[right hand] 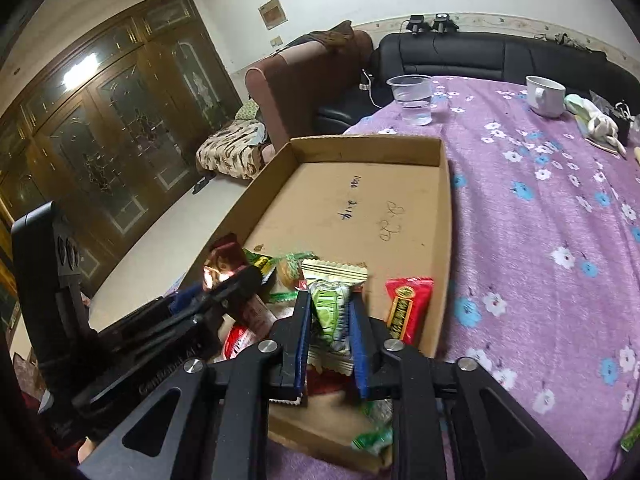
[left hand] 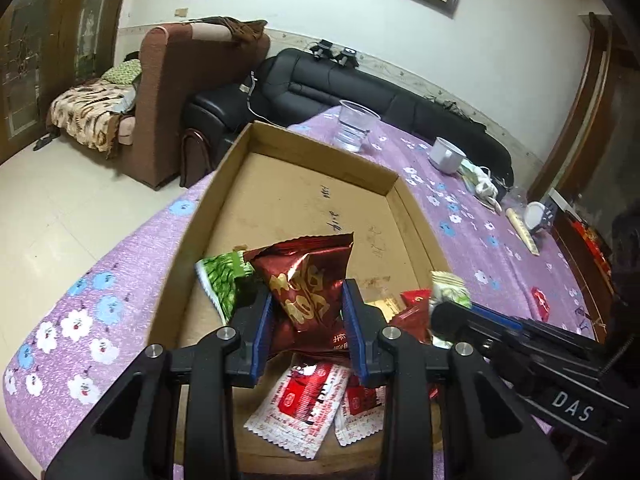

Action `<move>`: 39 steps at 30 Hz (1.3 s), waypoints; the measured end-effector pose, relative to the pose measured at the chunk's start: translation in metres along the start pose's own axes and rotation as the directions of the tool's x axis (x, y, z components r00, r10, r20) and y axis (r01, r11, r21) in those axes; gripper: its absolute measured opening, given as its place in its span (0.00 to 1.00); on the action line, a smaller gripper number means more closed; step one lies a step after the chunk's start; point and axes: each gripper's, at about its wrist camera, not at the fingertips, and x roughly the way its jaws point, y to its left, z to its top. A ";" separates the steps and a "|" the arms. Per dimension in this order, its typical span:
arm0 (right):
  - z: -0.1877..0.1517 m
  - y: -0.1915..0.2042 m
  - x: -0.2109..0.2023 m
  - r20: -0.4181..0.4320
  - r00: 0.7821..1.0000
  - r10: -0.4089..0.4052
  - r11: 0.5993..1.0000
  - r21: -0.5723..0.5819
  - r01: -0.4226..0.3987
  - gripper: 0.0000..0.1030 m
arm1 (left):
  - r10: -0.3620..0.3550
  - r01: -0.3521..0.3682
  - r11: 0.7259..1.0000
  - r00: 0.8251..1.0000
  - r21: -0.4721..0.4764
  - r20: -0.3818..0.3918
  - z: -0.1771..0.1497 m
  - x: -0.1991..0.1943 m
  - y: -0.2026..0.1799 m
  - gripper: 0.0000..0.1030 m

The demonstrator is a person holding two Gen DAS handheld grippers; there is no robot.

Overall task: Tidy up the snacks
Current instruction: 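Carry both snacks into the tray and open both tools, then grasp the green snack bag with the left tool while the right tool grasps the red candy bar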

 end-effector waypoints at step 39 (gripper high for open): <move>-0.019 -0.241 -0.161 0.147 0.966 -0.211 0.910 0.392 0.139 0.44 | -0.096 0.088 0.974 0.995 0.208 0.032 -0.003 -0.051 -0.085 0.53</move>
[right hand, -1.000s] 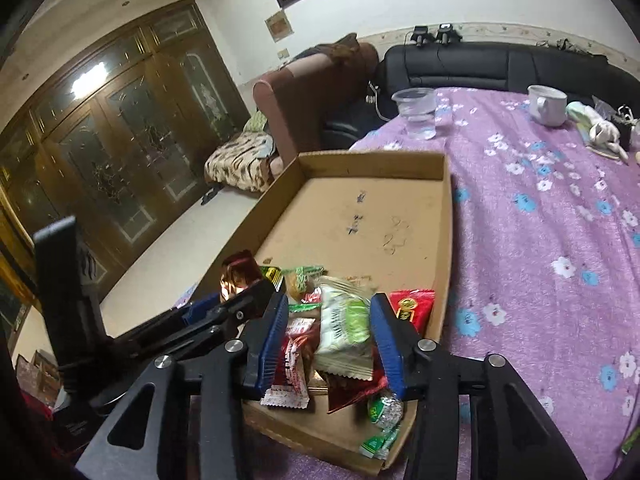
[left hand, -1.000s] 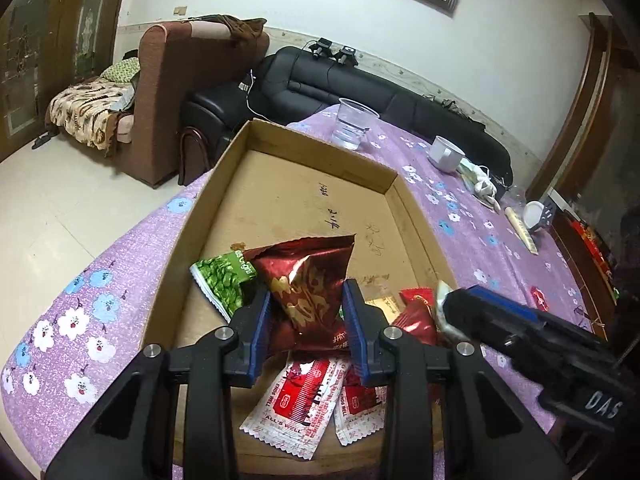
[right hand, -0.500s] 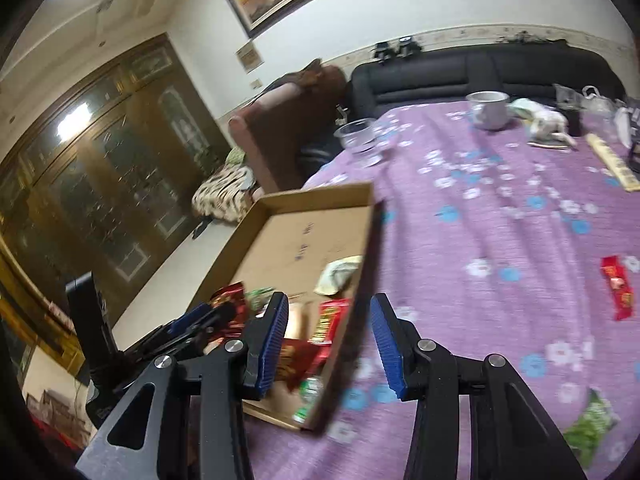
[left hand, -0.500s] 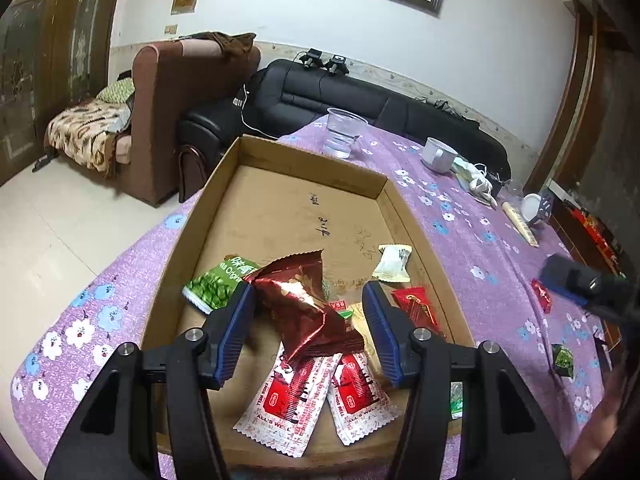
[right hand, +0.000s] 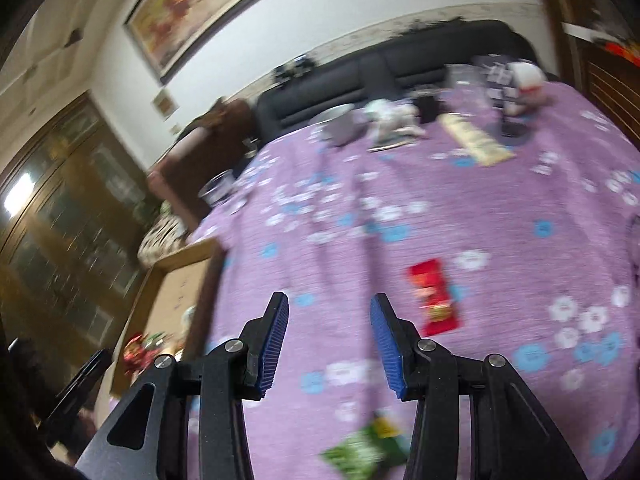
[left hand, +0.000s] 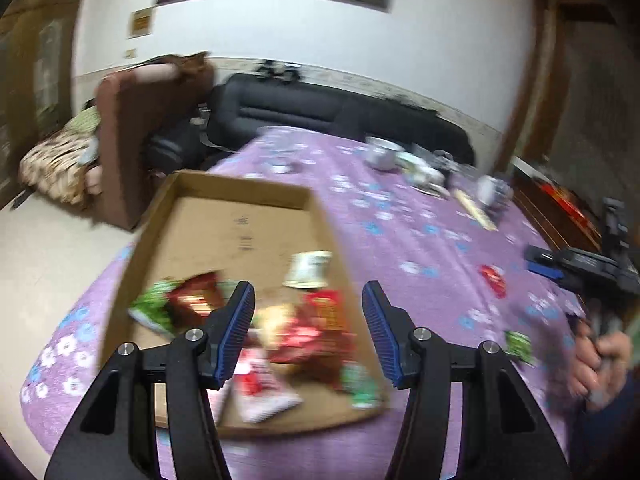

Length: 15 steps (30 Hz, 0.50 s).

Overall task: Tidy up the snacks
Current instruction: 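Grasp the green snack bag with the left tool while the right tool grasps the red candy bar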

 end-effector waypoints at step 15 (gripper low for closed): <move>0.002 -0.073 -0.004 0.018 0.998 -0.055 0.976 0.210 0.050 0.44 | -0.190 0.324 0.883 0.908 0.340 -0.374 -0.048 0.080 -0.214 0.58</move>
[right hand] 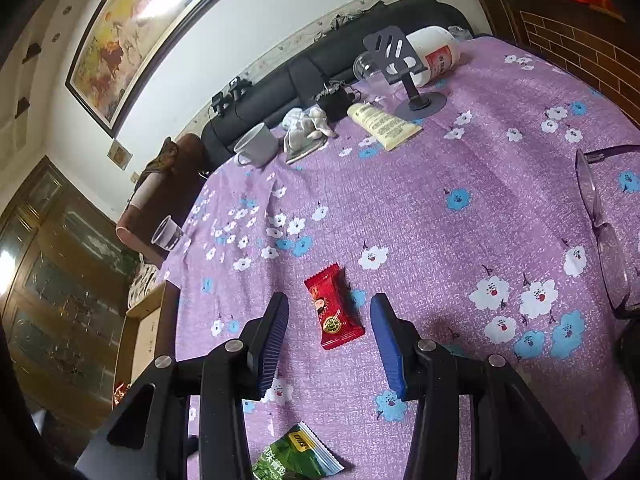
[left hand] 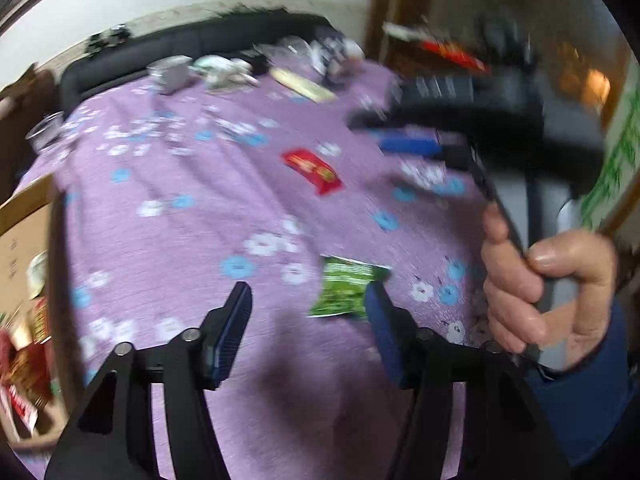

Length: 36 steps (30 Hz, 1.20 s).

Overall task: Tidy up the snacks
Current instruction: 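Grasp the green snack bag with the left tool while the right tool grasps the red candy bar, then lift the green bag with the left tool while the right tool lifts the red candy bar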

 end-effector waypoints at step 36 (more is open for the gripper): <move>-0.016 0.029 0.056 -0.019 0.966 -0.258 0.926 -0.289 0.241 0.23 | -0.014 0.014 0.990 1.000 -0.139 0.000 0.008 0.015 0.020 0.63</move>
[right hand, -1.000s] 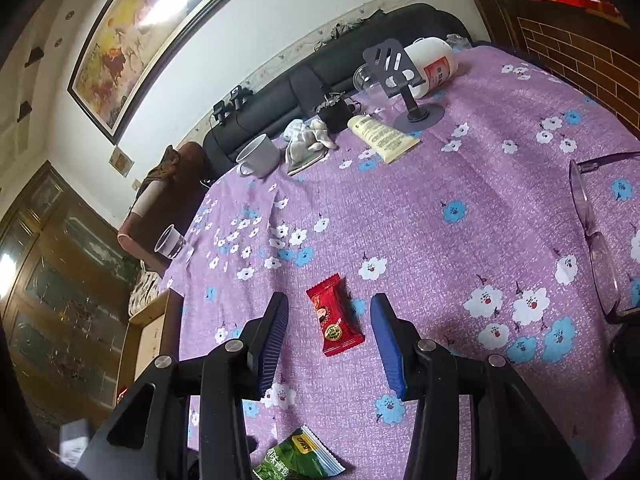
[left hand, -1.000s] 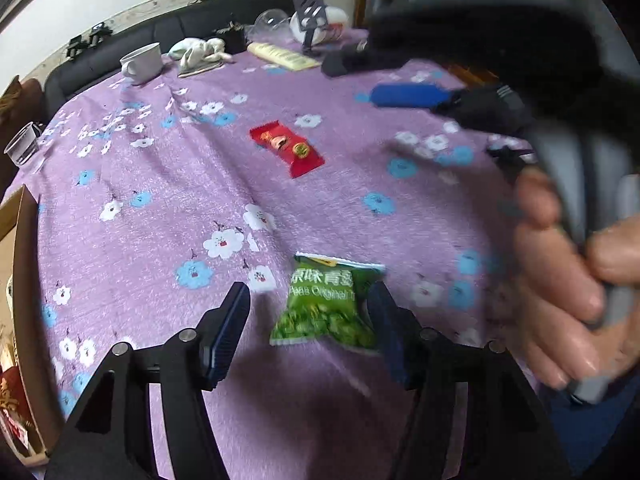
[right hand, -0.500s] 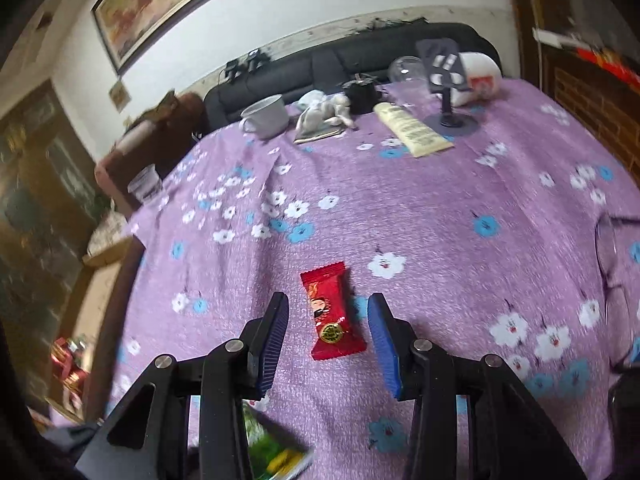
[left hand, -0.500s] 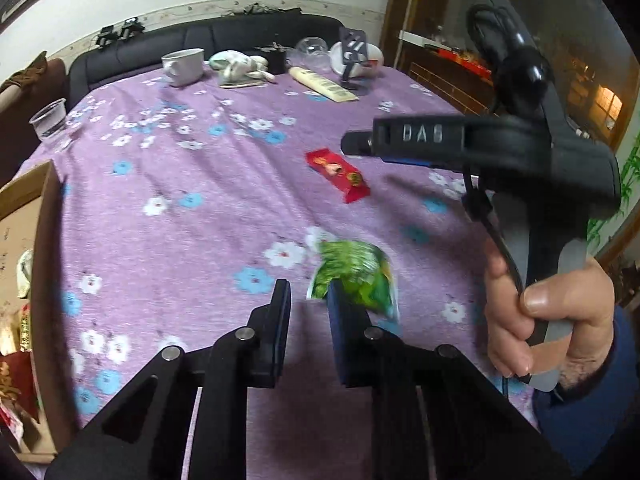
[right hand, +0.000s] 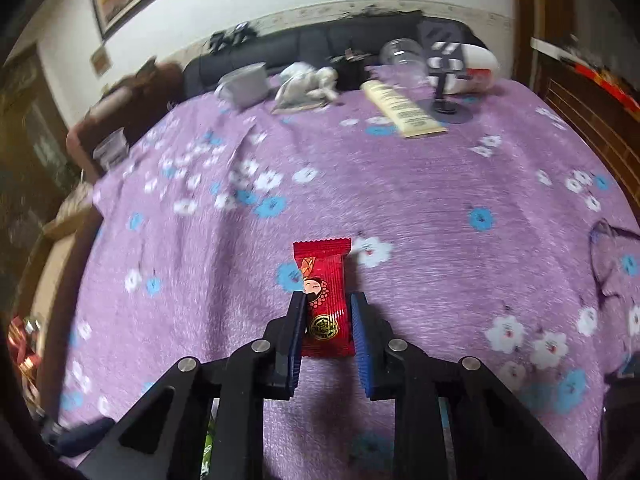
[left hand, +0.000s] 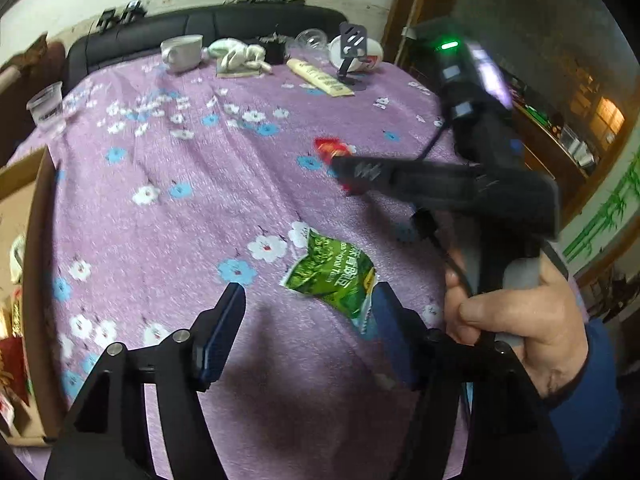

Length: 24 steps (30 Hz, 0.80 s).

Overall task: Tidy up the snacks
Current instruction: 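Lift the green bag with the left tool while the right tool lifts the red candy bar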

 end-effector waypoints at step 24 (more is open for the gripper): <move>0.001 -0.013 -0.043 0.103 0.993 0.057 0.994 0.084 -0.066 0.23 | 0.169 -0.175 0.982 0.981 0.068 0.095 0.001 0.011 -0.020 0.28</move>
